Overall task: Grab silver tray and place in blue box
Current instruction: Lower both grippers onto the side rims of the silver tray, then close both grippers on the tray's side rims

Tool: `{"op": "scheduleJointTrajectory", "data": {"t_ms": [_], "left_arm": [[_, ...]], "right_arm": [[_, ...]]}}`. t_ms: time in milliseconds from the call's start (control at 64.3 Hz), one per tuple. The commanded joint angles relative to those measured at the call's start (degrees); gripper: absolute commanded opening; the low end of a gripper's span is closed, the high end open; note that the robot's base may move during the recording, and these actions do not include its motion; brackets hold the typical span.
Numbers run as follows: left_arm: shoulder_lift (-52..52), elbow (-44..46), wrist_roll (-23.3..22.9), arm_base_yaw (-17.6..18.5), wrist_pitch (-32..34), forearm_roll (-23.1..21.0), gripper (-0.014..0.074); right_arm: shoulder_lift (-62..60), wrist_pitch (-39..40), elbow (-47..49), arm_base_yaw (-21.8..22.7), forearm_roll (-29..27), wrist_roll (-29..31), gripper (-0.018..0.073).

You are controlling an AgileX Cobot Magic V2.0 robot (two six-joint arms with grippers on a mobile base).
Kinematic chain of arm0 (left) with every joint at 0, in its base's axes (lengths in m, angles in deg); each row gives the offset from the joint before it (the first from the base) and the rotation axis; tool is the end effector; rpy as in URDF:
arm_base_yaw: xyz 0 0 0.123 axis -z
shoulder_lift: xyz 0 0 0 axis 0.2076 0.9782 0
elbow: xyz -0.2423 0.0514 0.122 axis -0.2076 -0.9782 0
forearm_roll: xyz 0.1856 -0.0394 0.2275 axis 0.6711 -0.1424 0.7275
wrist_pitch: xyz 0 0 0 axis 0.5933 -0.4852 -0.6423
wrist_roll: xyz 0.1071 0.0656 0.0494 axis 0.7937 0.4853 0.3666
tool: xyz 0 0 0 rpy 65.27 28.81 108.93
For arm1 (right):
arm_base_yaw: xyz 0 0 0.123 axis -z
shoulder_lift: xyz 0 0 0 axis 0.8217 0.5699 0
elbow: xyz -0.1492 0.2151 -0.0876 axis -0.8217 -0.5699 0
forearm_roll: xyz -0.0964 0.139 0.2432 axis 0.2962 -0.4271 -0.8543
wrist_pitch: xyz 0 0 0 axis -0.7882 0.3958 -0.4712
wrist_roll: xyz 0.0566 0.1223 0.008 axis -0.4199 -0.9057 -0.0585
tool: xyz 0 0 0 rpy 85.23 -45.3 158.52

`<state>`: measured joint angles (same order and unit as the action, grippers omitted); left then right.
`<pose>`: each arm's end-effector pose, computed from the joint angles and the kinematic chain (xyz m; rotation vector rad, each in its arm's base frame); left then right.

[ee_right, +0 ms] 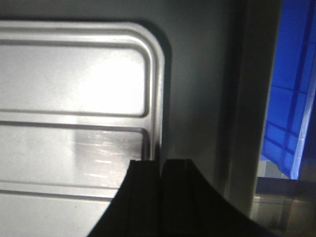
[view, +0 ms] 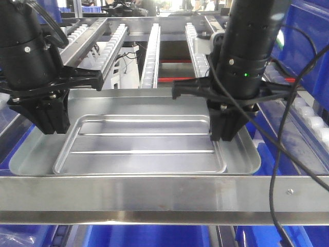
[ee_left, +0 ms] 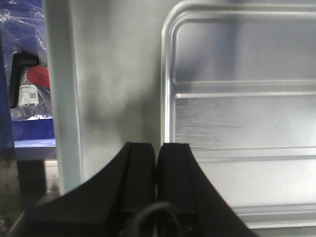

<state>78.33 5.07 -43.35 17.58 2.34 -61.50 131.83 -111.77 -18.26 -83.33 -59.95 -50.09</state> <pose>0.3488 -0.1839 0.1503 0.1512 2.7356 -0.1315 0.3797 0.1937 0.1245 0.0558 2.7817 0.1844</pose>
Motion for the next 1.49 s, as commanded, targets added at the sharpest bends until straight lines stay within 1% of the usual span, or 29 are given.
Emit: {"op": "scheduleJointTrajectory", "data": {"t_ms": [0,109,187,342,1120,1135,1244,1337,1477], "left_arm": [[-1.88,1.95,-0.09,0.36,2.16,0.06,-0.0006],[-1.45,1.95,-0.09,0.36,2.53,0.06,-0.0006],[-0.83,1.95,-0.09,0.36,2.42,0.06,-0.0006],[-0.33,1.95,-0.09,0.36,1.91,-0.65,-0.0006],[-0.33,1.95,-0.09,0.36,2.11,-0.87,-0.0006],[-0.33,1.95,-0.09,0.36,2.48,-4.86,0.0370],[-0.33,1.95,-0.09,0.36,2.37,-4.76,0.0370],[-0.33,1.95,-0.09,0.01,2.37,-2.96,0.0370],[0.06,1.95,-0.09,-0.09,3.64,-2.83,0.0370]], "right_arm": [[-2.58,2.24,1.78,-0.07,0.18,0.64,0.0184],[-2.58,2.87,1.78,-0.07,0.18,0.64,0.0342],[-2.58,2.69,1.78,-0.07,0.18,0.64,0.0388],[-2.58,2.46,1.78,-0.07,0.18,0.64,0.0382],[-2.58,2.51,1.78,-0.07,-0.09,0.64,0.0382],[-2.58,2.51,1.78,-0.07,-0.16,0.64,0.0382],[-2.58,2.51,1.78,-0.07,-0.16,0.64,0.0382],[-2.58,2.51,1.78,-0.07,-0.16,0.64,0.0382],[-2.58,2.84,1.78,-0.07,-0.15,0.64,0.0382]]}}
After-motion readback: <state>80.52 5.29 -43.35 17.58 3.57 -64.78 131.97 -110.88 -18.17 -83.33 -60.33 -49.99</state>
